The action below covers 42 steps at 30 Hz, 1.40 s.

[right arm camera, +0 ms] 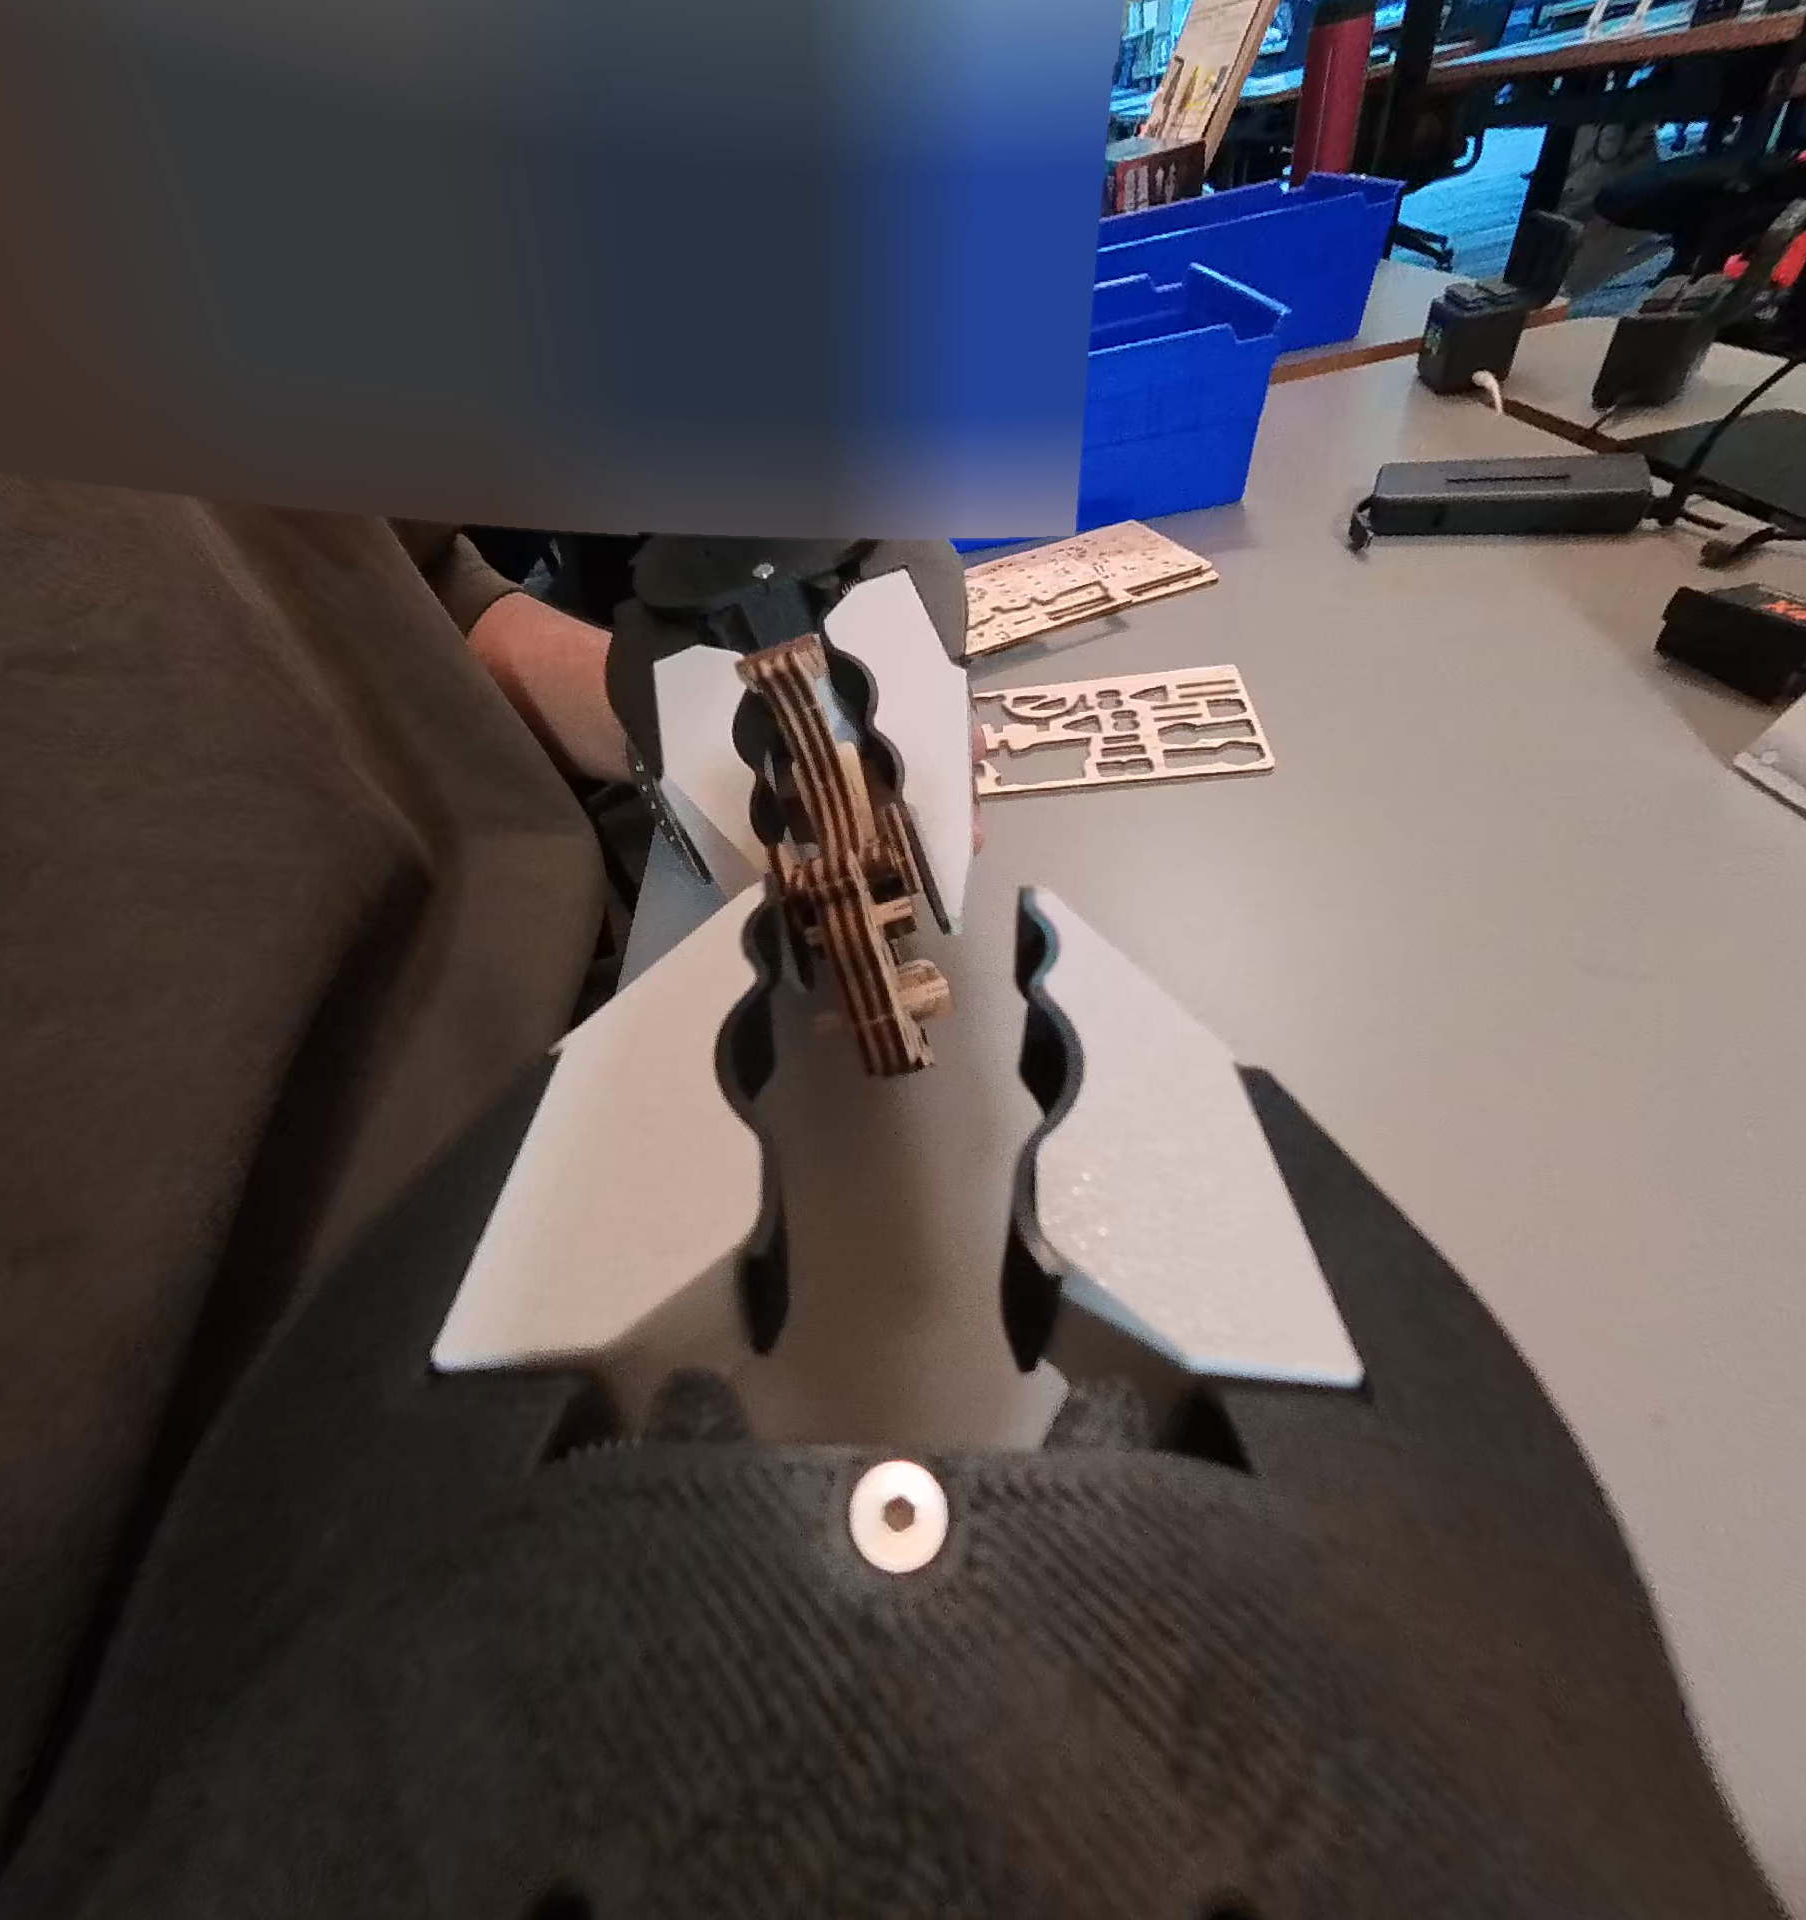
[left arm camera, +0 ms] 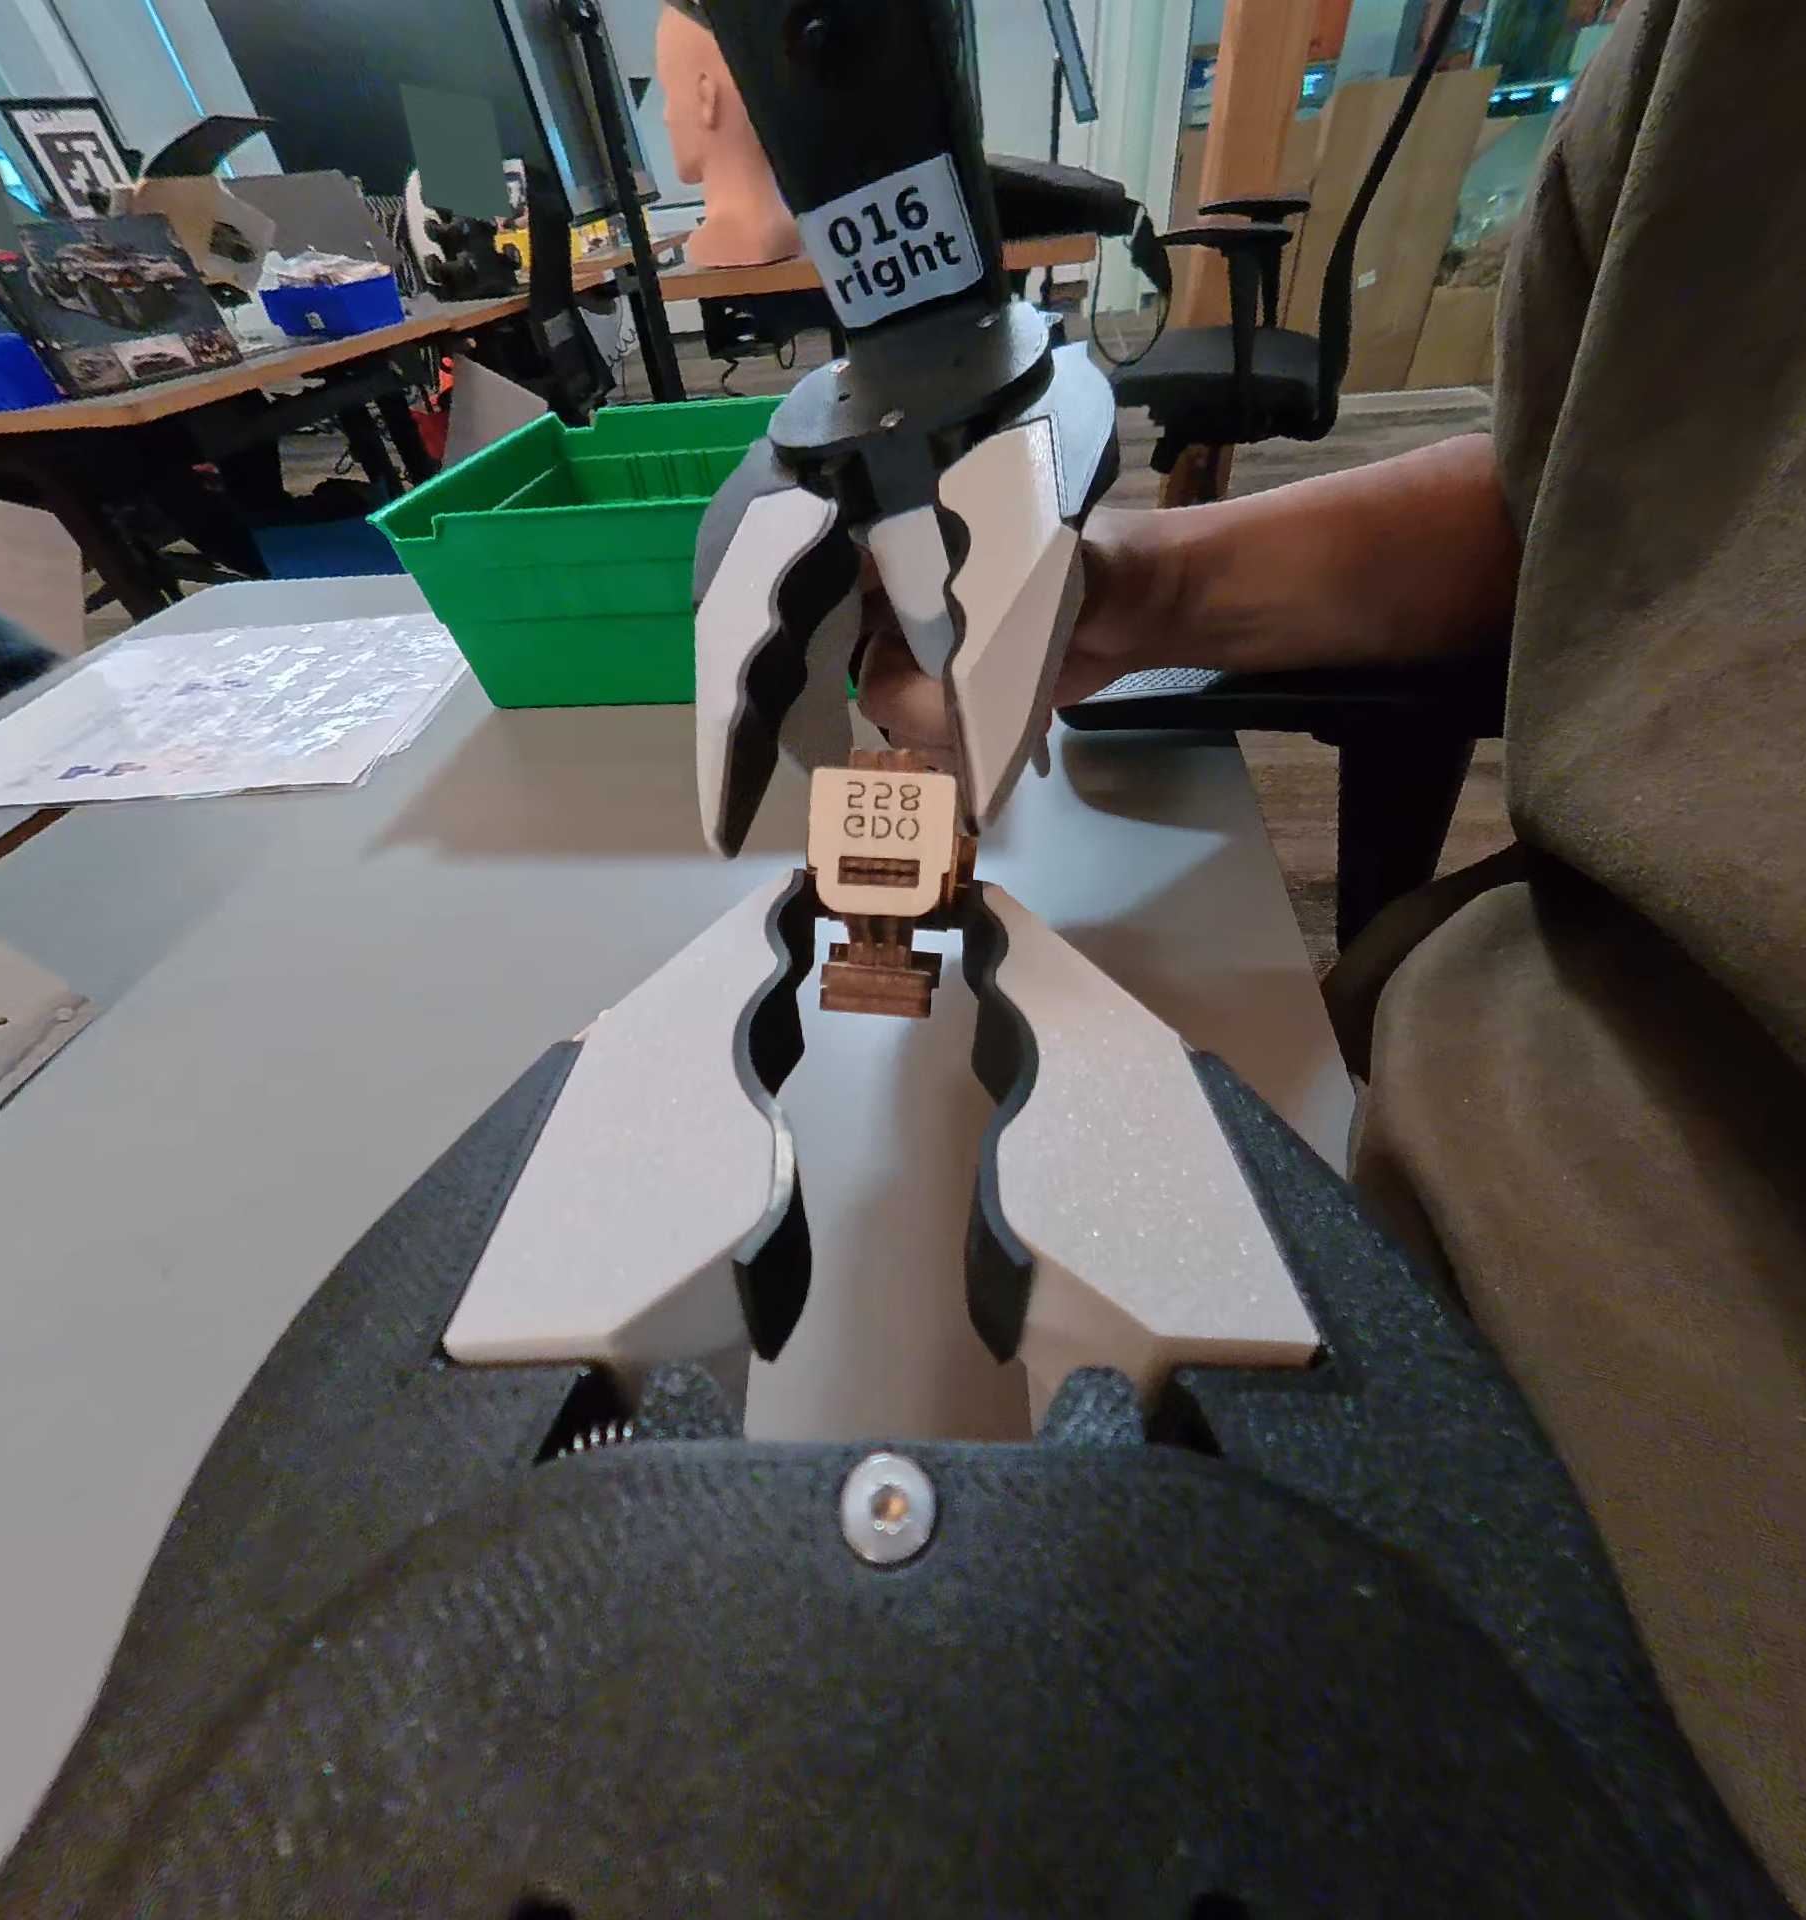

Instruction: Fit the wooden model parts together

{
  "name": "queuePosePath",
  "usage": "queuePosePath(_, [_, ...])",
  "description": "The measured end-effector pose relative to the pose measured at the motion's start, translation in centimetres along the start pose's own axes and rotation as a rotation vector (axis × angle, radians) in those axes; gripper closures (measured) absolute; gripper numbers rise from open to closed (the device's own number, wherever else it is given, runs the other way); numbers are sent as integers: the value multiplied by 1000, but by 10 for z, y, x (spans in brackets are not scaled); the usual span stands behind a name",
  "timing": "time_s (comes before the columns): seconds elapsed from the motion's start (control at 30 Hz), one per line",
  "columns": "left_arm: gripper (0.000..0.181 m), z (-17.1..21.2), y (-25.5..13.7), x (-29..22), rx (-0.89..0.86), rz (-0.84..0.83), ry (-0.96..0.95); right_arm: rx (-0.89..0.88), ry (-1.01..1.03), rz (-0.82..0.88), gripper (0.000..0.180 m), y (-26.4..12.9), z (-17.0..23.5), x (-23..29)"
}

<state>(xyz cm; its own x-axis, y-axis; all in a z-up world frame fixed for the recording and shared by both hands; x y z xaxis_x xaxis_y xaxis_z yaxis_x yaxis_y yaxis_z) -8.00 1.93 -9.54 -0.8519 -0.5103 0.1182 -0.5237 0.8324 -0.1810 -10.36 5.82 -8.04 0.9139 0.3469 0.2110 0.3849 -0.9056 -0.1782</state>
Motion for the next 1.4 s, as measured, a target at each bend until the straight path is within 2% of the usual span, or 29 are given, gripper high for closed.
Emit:
queuePosePath(0.07, [154,2,1,1,10,-14,9,12,-17,-28,157,1,0,5])
queuePosePath(0.1, [155,1,0,1,7,-7,9,28,-28,-18,157,2,0,6])
queuePosePath(0.27, [154,1,0,2,7,-14,6,15,-22,-9,157,1,-1,5])
queuePosePath(0.37, [155,1,0,2,5,-8,-4,17,-36,53,137,-1,-1,-2])
queuePosePath(0.4, [155,1,0,3,4,-16,2,19,-37,36,140,-1,-2,0])
queuePosePath(0.43, [155,1,0,4,9,-30,5,25,-31,2,157,1,-1,5])
queuePosePath(0.53, [155,3,0,2,14,-4,0,72,-35,7,158,1,0,6])
queuePosePath(0.67, [155,1,-1,5,2,-26,-1,24,-43,41,156,1,-3,2])
queuePosePath(0.73, [155,2,-1,6,7,-19,-8,30,-51,111,132,-1,-2,-6])
queuePosePath(0.77, [155,2,-1,6,11,-27,-2,35,-57,80,141,0,-2,-2])
queuePosePath(0.8, [155,2,0,7,13,-38,4,37,-52,41,157,1,-1,3])
queuePosePath(0.87, [155,2,0,3,11,-12,2,64,-54,31,158,1,0,5])
queuePosePath(1.0, [155,2,0,6,11,-31,6,37,-55,48,157,1,-2,3])
queuePosePath(1.1, [155,1,-1,5,2,-16,-16,28,-66,99,136,-1,-3,-2])
queuePosePath(1.13, [155,1,0,5,7,-26,-6,39,-45,45,156,1,-2,4])
queuePosePath(1.17, [155,2,0,3,11,-15,11,52,-13,28,158,1,-1,6])
queuePosePath(1.23, [155,3,1,-1,22,2,7,95,-6,14,158,0,2,8])
queuePosePath(1.33, [155,2,0,4,12,-23,7,57,-36,49,157,1,-2,5])
queuePosePath(1.37, [155,1,-1,5,5,-19,-5,40,-57,72,154,1,-3,3])
queuePosePath(1.4, [155,1,-2,5,2,-9,-18,34,-76,106,144,1,-4,-1])
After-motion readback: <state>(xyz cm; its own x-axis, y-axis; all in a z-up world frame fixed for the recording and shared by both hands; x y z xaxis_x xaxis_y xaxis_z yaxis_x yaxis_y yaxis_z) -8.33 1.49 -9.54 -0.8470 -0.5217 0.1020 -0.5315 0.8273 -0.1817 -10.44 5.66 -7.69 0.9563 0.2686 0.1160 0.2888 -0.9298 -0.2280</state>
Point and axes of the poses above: each gripper's, where its closed fingertips meet, y out along the fingers, z out of its underside, x = y × z across the jaws, the point moved 3 cm from there along -y, back along the fingers, and after that the axes turned 11 degrees about -z, right-handed, at the moved point
